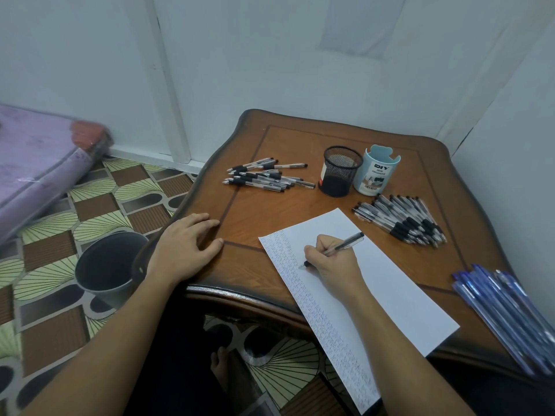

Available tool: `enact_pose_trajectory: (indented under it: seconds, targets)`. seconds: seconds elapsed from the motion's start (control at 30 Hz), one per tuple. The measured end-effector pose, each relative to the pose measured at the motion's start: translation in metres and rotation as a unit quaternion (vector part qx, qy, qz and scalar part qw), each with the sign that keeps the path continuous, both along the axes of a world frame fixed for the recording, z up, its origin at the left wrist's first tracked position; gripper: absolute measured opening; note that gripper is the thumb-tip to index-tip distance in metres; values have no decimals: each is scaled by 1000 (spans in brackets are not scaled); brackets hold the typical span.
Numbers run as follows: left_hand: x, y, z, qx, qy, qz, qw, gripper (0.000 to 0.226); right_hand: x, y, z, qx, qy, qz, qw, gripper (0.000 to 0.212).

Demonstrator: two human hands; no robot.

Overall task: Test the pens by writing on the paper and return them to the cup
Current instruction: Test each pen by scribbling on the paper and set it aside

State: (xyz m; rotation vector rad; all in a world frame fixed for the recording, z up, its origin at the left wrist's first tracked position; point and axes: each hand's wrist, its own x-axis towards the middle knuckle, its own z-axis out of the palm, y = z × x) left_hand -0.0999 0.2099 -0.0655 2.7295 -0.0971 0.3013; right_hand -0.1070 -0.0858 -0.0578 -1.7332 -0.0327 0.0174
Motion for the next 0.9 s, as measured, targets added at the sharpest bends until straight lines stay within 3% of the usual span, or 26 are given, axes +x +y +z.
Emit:
enact_pose_trajectory:
  seconds: [0.9]
  targets:
    - [1,0,0,-2,0,2,1000,70,0,-2,-1,5,4,2,1000,47]
